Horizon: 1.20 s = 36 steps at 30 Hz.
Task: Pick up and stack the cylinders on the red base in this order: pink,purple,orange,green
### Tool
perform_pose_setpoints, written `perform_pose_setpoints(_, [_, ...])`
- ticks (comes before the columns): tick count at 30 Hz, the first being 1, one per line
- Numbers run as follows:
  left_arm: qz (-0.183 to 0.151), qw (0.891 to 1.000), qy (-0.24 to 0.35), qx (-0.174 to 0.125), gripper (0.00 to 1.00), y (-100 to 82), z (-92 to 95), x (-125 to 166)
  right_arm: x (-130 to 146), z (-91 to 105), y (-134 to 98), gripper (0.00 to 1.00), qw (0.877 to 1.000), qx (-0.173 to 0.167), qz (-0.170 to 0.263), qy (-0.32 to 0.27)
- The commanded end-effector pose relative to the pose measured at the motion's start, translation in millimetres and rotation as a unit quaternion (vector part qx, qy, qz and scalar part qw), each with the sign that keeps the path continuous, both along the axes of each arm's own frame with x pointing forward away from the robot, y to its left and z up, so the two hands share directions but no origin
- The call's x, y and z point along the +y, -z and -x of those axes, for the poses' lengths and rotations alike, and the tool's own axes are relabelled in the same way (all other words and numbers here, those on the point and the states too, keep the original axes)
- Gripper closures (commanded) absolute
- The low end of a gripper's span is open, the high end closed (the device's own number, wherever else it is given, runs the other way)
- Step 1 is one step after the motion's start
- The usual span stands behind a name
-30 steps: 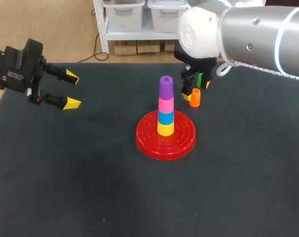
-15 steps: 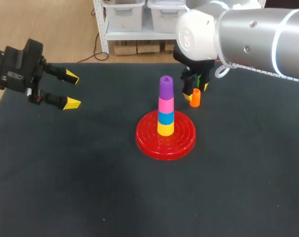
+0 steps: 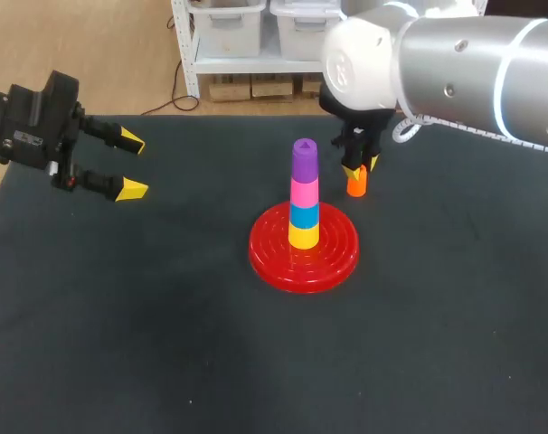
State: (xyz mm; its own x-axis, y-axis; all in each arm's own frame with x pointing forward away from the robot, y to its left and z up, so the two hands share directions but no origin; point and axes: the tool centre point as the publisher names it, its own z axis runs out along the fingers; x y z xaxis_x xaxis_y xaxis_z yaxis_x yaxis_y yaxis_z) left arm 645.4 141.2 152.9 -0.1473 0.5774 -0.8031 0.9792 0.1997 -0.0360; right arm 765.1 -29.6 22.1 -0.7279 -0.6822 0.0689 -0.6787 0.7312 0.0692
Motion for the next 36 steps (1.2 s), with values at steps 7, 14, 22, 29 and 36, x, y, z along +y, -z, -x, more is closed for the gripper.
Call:
perform_pose_setpoints(7, [0.001,1.000,-0.001,-0.002,0.00,0.9,0.9,0,-1,-0.7,-46,1.00,1.000,-0.009,0.008,0.006])
perform_pose_setpoints(14, [0.001,1.000,-0.001,-0.002,0.00,0.9,0.9,0,13,4.0,-129,1.00,0.999,-0.032,0.002,-0.033])
perform_pose_setpoints(22, [0.001,1.000,-0.001,-0.002,0.00,0.9,0.9,0,39,32.9,-203,1.00,0.989,-0.070,-0.020,-0.125])
perform_pose_setpoints(29, [0.001,1.000,-0.001,-0.002,0.00,0.9,0.9,0,60,64.1,-227,1.00,0.971,-0.071,-0.038,-0.227])
perform_pose_setpoints(36, [0.001,1.000,-0.001,-0.002,0.00,0.9,0.9,0,72,77.4,-223,1.00,0.958,-0.043,-0.042,-0.280])
